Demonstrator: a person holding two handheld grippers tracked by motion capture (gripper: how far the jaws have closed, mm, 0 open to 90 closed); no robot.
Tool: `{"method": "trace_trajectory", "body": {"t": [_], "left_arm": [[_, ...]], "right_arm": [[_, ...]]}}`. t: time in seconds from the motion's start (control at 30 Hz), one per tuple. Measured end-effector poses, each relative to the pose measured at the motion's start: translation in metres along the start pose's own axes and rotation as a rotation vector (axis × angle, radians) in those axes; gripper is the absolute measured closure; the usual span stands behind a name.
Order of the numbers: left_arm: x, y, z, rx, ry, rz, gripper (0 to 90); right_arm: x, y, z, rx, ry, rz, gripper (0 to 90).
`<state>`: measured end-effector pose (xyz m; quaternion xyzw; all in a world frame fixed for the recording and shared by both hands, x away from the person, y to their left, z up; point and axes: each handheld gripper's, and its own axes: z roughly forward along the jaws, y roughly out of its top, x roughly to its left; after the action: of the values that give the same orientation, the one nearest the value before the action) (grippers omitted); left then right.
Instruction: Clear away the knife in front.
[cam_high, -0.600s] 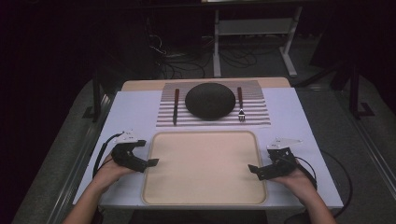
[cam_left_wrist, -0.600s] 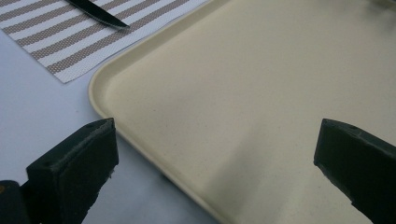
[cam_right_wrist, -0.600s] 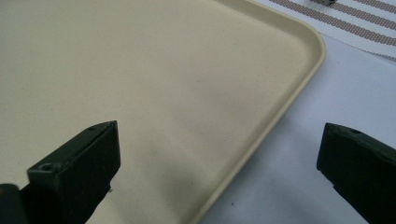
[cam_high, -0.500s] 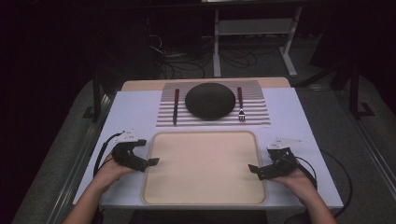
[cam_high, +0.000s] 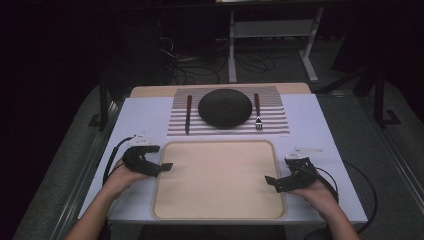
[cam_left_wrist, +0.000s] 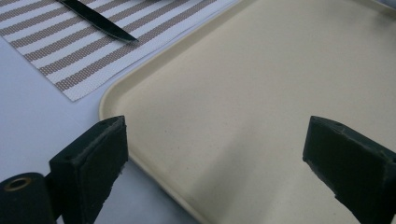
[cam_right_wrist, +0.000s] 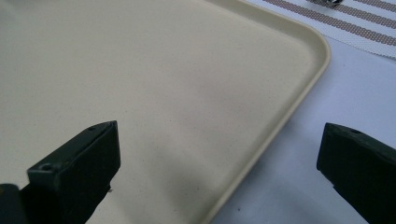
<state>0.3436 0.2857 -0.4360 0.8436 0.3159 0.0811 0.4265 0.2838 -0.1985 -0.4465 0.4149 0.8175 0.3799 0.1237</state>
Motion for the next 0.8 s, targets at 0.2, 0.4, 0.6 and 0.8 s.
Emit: {"method": "trace_trajectory", "body": {"t": [0.2, 0.4, 0.6, 0.8], "left_arm": [[0.006, 0.003, 0.001, -0.013, 0.006, -0.022, 14.7], [0.011, 0.008, 0.003, -0.020, 0.015, -0.031, 20.5], [0.014, 0.015, 0.008, -0.027, 0.020, -0.034, 28.7], [0.018, 0.022, 0.013, -0.027, 0.022, -0.033, 41.5]], "right_arm": [[0.000, 0.001, 0.001, -0.003, 0.004, 0.004, 0.0], [0.000, 0.001, 0.001, -0.003, 0.005, 0.006, 0.0], [0.000, 0.001, 0.000, -0.006, 0.011, 0.005, 0.0], [0.000, 0.001, -0.001, -0.009, 0.006, 0.010, 0.0]]}}
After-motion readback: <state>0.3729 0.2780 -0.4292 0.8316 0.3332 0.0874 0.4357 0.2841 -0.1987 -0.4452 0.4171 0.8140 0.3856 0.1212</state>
